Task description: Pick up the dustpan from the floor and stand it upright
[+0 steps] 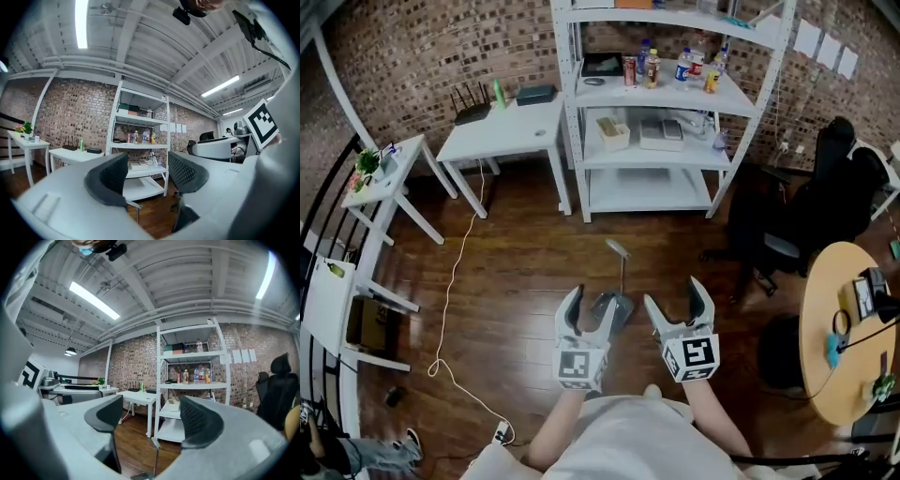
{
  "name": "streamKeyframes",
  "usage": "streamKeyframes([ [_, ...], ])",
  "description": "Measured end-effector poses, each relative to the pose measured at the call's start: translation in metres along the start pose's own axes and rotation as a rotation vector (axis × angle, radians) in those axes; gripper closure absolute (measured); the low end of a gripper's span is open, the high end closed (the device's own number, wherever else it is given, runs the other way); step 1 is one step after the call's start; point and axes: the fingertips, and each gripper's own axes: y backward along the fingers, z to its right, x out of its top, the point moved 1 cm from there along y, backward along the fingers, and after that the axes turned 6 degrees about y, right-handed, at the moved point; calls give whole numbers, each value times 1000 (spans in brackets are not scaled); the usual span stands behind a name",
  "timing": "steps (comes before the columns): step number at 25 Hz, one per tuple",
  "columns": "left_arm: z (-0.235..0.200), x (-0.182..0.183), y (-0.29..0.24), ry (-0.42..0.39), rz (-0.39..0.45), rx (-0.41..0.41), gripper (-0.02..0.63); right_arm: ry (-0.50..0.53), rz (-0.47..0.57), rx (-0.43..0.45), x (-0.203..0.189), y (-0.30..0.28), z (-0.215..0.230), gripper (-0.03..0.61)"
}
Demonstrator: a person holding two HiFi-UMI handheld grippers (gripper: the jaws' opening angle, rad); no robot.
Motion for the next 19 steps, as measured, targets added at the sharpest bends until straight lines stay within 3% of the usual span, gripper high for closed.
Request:
streamKeyframes([
  [8, 52, 3, 9, -93, 7, 31, 341, 2, 8, -21, 3, 37, 30, 215],
  [19, 58, 5, 10, -70, 11, 60, 342, -18, -18, -7, -12, 42, 39, 218],
])
